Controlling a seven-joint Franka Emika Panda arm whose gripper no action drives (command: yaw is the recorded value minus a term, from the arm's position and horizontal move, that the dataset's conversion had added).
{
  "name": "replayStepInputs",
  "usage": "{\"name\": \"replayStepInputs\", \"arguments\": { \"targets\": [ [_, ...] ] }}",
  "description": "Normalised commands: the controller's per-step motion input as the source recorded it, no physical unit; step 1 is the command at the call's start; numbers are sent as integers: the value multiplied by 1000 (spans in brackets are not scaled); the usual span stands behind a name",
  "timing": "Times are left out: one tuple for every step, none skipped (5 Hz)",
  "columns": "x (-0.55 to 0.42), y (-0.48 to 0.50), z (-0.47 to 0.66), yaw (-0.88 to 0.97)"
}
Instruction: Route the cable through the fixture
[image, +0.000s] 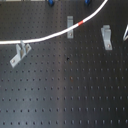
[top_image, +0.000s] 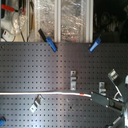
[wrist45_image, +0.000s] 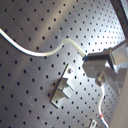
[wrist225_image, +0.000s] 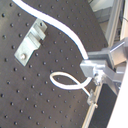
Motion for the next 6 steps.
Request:
{"name": "replayStepInputs", "arguments": {
  "targets": [
    [5,34,1,0],
    [-31,4,0,0],
    [-425,-116,299,-743],
    [20,-1,0,0],
    [-256,-333,420,-366],
    [-1,26,0,0]
  ]
}}
